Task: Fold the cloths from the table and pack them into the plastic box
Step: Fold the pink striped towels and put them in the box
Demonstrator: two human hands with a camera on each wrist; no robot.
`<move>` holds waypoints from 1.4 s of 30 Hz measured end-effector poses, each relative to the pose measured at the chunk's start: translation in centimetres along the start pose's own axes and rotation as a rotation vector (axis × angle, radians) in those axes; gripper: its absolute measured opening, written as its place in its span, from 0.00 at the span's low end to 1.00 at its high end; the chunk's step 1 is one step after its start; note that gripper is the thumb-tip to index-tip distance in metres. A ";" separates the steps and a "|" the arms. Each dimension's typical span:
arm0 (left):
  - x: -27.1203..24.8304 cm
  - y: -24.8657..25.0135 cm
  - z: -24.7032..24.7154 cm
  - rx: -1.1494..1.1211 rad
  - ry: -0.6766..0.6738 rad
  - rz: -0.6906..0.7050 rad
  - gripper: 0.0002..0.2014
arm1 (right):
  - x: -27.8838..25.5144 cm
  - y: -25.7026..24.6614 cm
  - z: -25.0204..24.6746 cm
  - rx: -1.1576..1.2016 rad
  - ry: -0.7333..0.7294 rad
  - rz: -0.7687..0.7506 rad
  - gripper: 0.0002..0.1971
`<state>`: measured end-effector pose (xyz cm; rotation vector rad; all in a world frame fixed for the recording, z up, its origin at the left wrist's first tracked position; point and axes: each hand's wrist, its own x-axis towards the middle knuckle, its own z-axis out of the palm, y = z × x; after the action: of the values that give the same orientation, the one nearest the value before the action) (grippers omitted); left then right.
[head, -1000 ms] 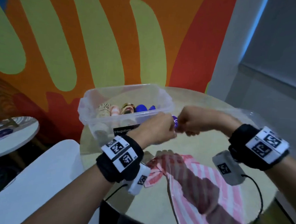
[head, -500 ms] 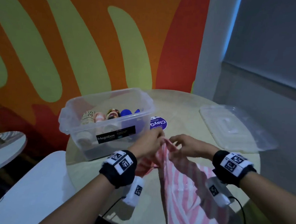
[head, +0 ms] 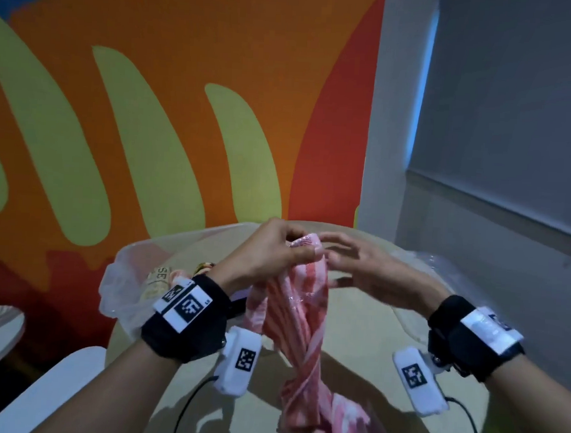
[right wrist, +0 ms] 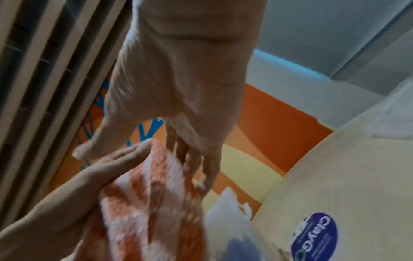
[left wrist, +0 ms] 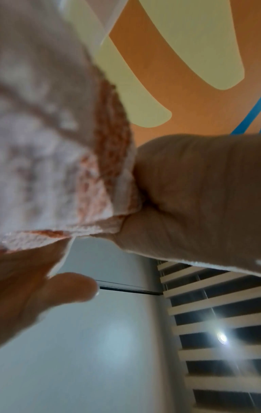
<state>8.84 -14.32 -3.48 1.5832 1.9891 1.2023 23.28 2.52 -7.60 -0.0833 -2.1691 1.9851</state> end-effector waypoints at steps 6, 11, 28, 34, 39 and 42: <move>0.5 1.7 -3.6 -0.003 -0.096 -0.034 0.12 | 1.4 -2.9 0.1 0.042 0.281 -0.128 0.12; 0.4 0.6 -7.8 -0.024 0.024 -0.048 0.08 | 2.2 -5.7 -3.0 0.126 0.457 -0.221 0.10; -1.1 -2.0 -10.0 -0.506 0.521 0.046 0.13 | 0.4 -9.0 -2.4 -0.039 0.509 -0.354 0.08; -1.4 0.9 -8.0 -0.846 0.234 0.248 0.09 | -1.0 -11.9 1.5 -0.069 0.005 -0.473 0.07; 1.8 3.9 -4.0 -0.621 0.328 0.239 0.12 | 3.4 -10.1 3.0 -0.099 0.252 -0.408 0.03; 2.6 3.4 -4.2 -0.560 0.369 0.202 0.18 | 3.7 -9.3 3.0 -0.005 0.274 -0.411 0.05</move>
<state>7.25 -13.59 2.23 1.3577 1.4880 2.0358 19.95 -0.62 1.75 0.0801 -1.8415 1.6326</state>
